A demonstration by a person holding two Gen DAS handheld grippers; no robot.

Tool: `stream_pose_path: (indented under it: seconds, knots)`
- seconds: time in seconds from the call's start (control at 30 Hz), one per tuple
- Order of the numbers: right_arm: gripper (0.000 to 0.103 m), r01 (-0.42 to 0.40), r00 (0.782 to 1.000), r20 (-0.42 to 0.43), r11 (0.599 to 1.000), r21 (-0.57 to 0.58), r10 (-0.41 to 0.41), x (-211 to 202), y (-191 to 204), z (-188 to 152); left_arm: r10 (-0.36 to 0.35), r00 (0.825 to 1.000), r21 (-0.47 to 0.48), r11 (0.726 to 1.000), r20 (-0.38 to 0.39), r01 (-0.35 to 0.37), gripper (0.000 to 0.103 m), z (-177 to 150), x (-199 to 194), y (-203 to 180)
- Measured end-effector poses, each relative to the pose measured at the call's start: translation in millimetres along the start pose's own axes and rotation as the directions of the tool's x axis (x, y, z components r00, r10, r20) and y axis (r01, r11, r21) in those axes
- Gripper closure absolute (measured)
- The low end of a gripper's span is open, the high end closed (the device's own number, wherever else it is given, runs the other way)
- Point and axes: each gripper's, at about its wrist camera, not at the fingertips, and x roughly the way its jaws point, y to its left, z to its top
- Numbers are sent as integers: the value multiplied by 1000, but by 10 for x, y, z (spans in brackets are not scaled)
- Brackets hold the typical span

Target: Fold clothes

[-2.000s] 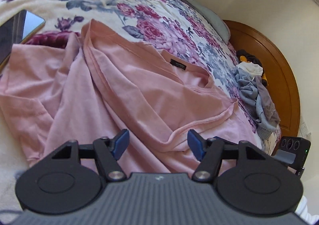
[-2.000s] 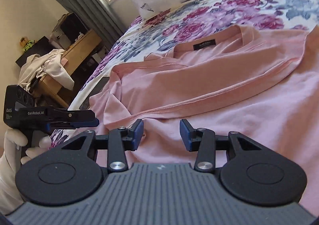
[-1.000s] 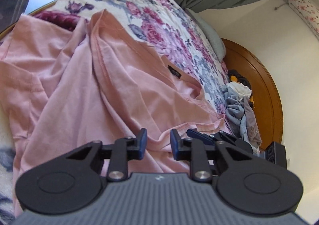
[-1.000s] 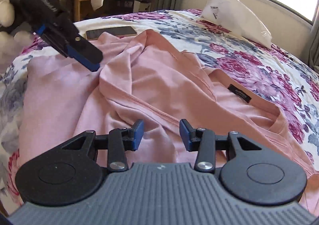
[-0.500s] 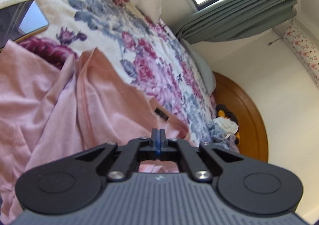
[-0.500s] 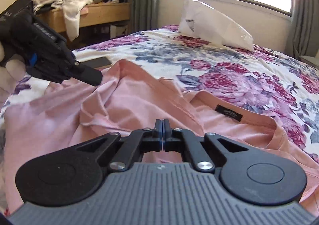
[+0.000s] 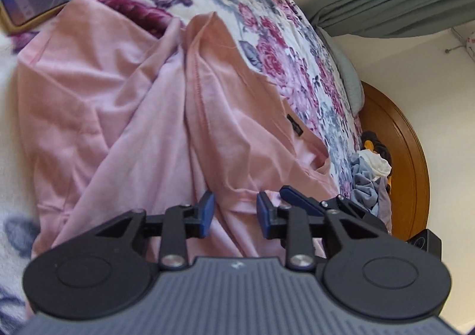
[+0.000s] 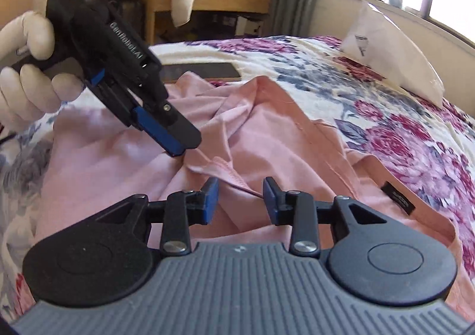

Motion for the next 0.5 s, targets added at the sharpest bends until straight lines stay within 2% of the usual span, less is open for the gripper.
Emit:
stream_pose_path:
  seconds: [0.07,0.1,0.23,0.3,0.4,0.47,0.5]
  knots:
    - [81,-7,1000,17,1000,26,7,62,-15,49,0,1000,4,1000,8,0,73,-10,-61,73]
    - [93,-22,999,43,996,87,19,56,-97,80,-1,1000,6,1000,12,1,73,-14,-92,108]
    - [99,-82,988,150,941,328,34,12,-482,131,-5,1000,7,1000,17,5,73,-29,-228,211]
    - [100,-44,988,150,908,416,-21,53,-687,122,4,1000,14,1000,24,-4,73,-40,-302,243]
    - [100,60,988,84,810,584,-133,161,-1101,14,14,999,32,999,30,-15,73,-86,-428,279]
    - [97,104,985,32,737,667,-168,199,-1304,-99,38,998,43,998,43,-40,72,-138,-567,289]
    - [87,142,981,-4,709,691,-192,203,-1353,-149,77,996,49,996,46,-80,72,-163,-662,289]
